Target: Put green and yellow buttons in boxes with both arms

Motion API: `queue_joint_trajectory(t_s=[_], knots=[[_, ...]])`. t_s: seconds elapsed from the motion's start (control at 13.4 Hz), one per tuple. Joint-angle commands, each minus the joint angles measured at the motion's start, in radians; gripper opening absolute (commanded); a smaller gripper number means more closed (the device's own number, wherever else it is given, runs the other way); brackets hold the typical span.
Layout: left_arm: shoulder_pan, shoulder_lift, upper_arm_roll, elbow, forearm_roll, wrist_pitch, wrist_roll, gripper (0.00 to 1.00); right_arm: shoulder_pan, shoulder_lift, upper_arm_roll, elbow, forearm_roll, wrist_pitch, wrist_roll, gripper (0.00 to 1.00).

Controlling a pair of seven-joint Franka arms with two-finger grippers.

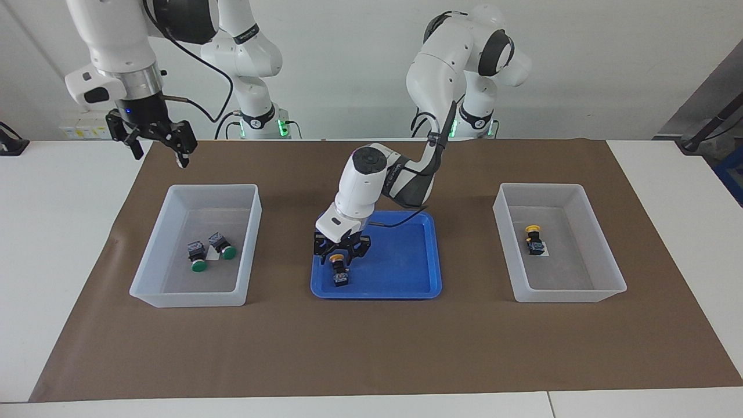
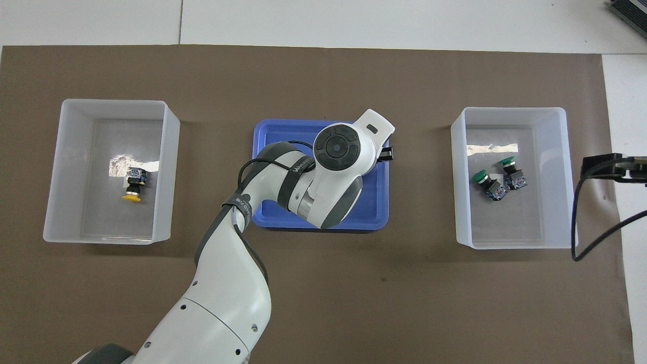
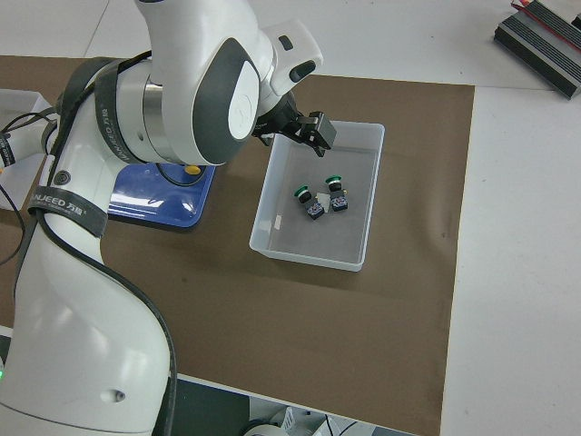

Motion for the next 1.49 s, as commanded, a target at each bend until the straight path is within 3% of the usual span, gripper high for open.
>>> queue_joint_trajectory(t_s=[0.0,0.37,0.6,0.9,1.2,1.42], knots=[[-0.012,0.026,0.014,0.039,0.008,0.006,-0.014,0.69,-0.012,0.008,-0.003,0.043,0.032,-0.072,-0.006,1.00],[-0.041,0.026,0.020,0.027,0.056,0.046,-0.041,0.68,0.008,-0.001,-0.009,0.028,0.034,-0.060,0.005,1.00],[-0.039,0.026,0.020,0.008,0.086,0.049,-0.038,0.67,0.123,0.008,-0.150,0.040,0.061,-0.052,-0.006,1.00],[-0.041,0.046,0.020,-0.013,0.097,0.081,-0.041,0.64,0.126,0.002,-0.147,0.030,0.058,-0.055,-0.005,1.00],[-0.030,0.049,0.019,-0.007,0.096,0.066,-0.035,0.50,0.126,0.002,-0.145,0.029,0.058,-0.052,-0.006,1.00],[-0.027,0.046,0.017,-0.001,0.091,0.034,-0.032,0.27,0.126,0.002,-0.145,0.029,0.060,-0.052,-0.005,1.00]])
